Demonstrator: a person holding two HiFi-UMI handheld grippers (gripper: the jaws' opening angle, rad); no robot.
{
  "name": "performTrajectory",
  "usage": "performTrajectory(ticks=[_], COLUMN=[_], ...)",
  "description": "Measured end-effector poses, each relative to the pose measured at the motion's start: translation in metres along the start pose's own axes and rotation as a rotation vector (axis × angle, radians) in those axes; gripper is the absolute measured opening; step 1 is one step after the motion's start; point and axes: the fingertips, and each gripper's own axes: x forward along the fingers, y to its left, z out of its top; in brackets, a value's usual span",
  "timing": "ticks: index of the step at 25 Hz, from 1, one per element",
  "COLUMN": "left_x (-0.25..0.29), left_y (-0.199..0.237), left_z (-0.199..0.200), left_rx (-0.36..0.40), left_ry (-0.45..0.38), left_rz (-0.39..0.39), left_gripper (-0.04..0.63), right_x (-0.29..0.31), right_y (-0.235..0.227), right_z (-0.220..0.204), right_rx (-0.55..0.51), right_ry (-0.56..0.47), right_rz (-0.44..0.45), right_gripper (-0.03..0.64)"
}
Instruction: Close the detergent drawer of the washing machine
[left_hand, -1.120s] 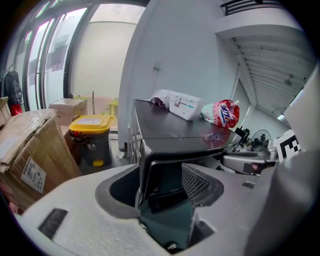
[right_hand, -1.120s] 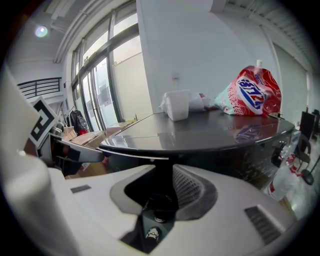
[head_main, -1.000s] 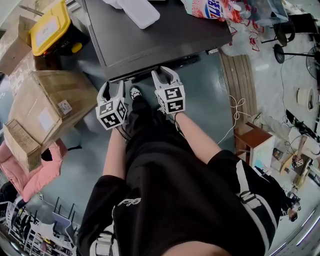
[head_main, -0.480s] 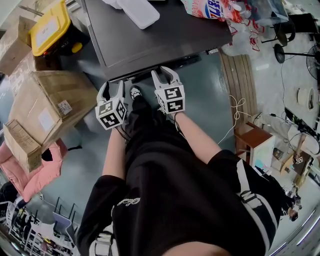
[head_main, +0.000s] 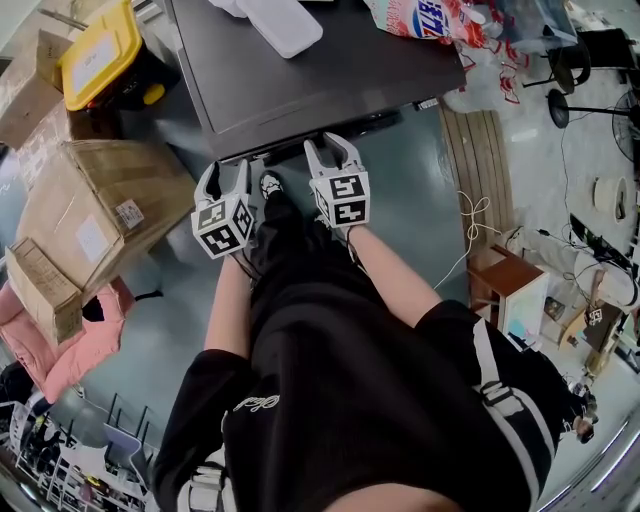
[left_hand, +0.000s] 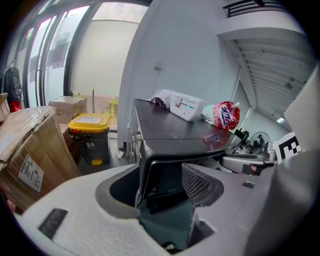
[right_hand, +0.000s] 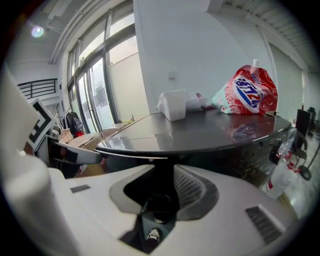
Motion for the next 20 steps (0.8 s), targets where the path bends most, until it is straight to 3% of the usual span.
performTrajectory(ticks=[10,20], left_x=[0.0034,0.0028], left_y=[0.0032,0.0045], left_z=[0.0021,0.0025], left_rx=[-0.019,-0.011], left_ry=[-0.002,-0.015], left_rz=[0.005,0.004], left_gripper=[0.272,0.272], right_x=[0.002,0.0023], right_y=[-0.0043,-0.0032], right_z=[0.0007,0.0025], right_rx=[0.039,0.025], right_ry=[-0.01,-0.015], right_rz=[-0.071,-0.065], right_gripper=[0.123,0.123])
